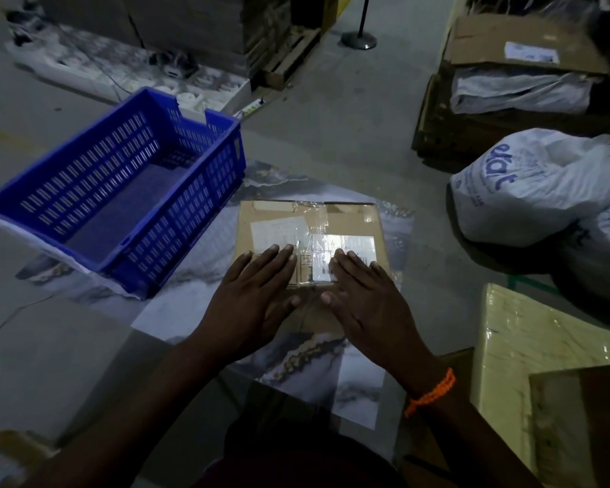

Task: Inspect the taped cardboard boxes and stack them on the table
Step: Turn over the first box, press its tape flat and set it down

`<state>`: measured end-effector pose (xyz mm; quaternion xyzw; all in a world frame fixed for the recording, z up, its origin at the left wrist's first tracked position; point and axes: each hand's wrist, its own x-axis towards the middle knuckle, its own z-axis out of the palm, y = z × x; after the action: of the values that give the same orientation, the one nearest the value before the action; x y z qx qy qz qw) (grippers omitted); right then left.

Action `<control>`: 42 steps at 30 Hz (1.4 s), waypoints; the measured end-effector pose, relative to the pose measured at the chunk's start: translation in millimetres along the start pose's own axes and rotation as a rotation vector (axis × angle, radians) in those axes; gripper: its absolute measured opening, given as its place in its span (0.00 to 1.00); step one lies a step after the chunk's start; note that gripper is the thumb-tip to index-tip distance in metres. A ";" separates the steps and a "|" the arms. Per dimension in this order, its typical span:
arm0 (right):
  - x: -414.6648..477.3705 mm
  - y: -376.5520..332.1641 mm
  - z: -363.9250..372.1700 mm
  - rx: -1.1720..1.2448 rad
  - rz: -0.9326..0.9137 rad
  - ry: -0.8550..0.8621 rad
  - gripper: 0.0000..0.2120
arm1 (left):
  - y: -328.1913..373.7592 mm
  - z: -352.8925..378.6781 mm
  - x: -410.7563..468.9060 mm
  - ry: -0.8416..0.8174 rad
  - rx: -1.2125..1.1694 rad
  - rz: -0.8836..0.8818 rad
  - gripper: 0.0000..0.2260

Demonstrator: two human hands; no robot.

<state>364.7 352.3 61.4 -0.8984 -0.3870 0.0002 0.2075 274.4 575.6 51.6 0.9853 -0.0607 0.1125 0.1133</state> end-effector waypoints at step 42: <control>16.6 69.8 94.5 0.866 0.777 0.117 0.18 | -56.4 66.0 -14.0 0.009 -1.054 -0.966 0.39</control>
<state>409.7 356.2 -48.3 -0.8064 0.0184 0.1848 0.5614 282.7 615.8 -26.1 0.7157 0.3365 0.0094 0.6119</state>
